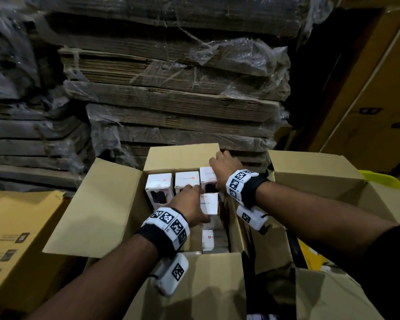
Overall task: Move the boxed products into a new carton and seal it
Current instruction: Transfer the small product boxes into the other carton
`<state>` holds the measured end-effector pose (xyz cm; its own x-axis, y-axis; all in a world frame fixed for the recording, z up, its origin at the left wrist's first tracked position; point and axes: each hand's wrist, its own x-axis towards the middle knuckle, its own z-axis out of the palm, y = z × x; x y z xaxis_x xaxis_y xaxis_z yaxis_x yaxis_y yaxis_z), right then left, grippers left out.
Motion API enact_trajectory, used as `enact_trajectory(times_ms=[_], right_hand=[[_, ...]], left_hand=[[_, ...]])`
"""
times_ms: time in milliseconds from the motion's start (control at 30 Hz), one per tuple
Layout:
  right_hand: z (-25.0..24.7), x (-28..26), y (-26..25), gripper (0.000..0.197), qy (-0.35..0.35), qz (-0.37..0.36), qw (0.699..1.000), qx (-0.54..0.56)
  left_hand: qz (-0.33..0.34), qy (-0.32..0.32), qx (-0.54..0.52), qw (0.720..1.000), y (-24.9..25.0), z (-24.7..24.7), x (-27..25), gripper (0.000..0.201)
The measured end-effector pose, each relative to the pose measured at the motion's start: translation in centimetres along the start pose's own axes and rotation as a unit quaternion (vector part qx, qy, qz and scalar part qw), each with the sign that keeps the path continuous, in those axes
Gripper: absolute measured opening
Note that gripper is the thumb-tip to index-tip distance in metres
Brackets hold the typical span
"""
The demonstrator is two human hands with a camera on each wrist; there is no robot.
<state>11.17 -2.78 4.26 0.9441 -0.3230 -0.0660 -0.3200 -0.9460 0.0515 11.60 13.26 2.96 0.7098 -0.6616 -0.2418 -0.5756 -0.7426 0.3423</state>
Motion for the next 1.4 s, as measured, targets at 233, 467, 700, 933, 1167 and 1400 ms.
enact_trajectory(times_ms=[233, 467, 700, 933, 1167, 1400], right_hand=[[1.3, -0.5, 0.6, 0.061, 0.040, -0.020, 0.999, 0.012], [1.0, -2.4, 2.6, 0.058, 0.030, -0.011, 0.993, 0.113], [0.2, -5.2, 3.3, 0.033, -0.003, -0.020, 0.982, 0.190], [0.9, -6.0, 2.2, 0.040, -0.012, -0.072, 0.992, 0.102], [1.3, -5.4, 1.6, 0.038, 0.006, -0.067, 0.995, 0.078], [1.6, -5.6, 1.3, 0.032, 0.012, -0.081, 0.994, 0.078]], left_hand=[[-0.010, -0.019, 0.006, 1.000, 0.2, -0.1, 1.4, 0.086], [-0.024, -0.034, 0.021, 0.999, 0.8, -1.1, 2.3, 0.081], [-0.042, -0.024, 0.009, 0.999, 2.0, -0.5, 3.0, 0.076], [-0.049, 0.026, 0.030, 0.998, 1.4, -0.6, 3.3, 0.081], [-0.061, -0.050, 0.038, 0.996, 0.2, -0.1, 3.2, 0.067], [-0.016, -0.066, 0.069, 0.995, 0.4, 0.3, 3.5, 0.031]])
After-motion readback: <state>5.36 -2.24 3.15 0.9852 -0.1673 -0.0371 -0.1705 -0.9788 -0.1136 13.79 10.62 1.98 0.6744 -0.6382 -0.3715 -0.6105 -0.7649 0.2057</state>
